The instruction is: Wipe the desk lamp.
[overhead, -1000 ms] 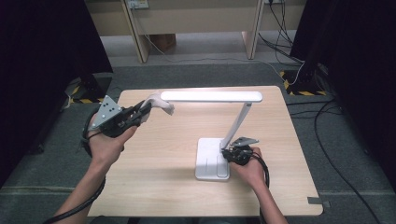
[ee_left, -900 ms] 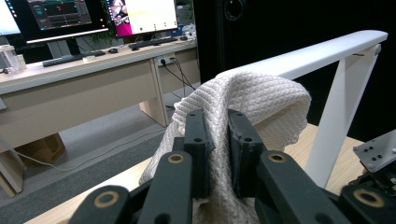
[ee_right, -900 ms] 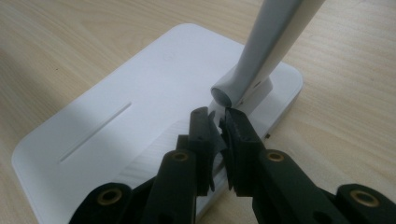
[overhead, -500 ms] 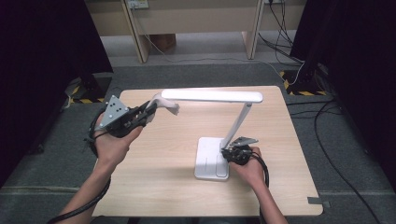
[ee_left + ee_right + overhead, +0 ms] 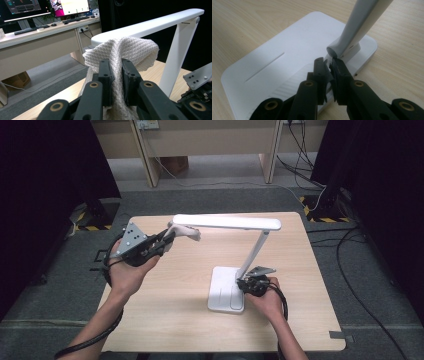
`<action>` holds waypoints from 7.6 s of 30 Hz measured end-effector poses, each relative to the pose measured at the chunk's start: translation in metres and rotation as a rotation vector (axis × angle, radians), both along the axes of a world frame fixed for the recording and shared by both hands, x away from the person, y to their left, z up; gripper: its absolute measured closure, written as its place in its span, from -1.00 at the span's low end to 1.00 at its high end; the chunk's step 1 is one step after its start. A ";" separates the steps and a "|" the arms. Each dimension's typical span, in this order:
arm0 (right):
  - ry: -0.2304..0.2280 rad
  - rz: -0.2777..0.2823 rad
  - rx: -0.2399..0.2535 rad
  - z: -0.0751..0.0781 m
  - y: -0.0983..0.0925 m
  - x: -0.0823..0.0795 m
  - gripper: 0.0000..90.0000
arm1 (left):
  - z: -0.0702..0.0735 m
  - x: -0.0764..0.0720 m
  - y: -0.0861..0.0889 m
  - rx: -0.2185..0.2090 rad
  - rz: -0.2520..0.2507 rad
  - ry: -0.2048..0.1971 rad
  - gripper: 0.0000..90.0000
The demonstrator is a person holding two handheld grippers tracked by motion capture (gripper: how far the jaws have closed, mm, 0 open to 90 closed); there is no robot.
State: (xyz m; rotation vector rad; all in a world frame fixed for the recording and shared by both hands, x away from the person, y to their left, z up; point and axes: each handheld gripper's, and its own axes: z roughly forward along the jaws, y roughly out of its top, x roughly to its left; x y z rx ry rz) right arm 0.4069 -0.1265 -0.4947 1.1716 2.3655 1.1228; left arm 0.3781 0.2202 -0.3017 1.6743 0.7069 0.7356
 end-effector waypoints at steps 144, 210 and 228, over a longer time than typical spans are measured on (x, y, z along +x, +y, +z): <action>-0.013 0.010 0.007 -0.002 0.001 0.001 0.85 | -0.005 0.015 -0.171 0.090 -0.202 -0.042 0.76; -0.020 0.007 0.013 -0.002 0.000 0.000 0.85 | -0.061 0.028 -0.188 0.218 -0.210 -0.013 0.76; -0.024 0.000 0.025 -0.004 0.000 -0.002 0.85 | -0.088 0.029 -0.183 0.258 -0.207 0.026 0.76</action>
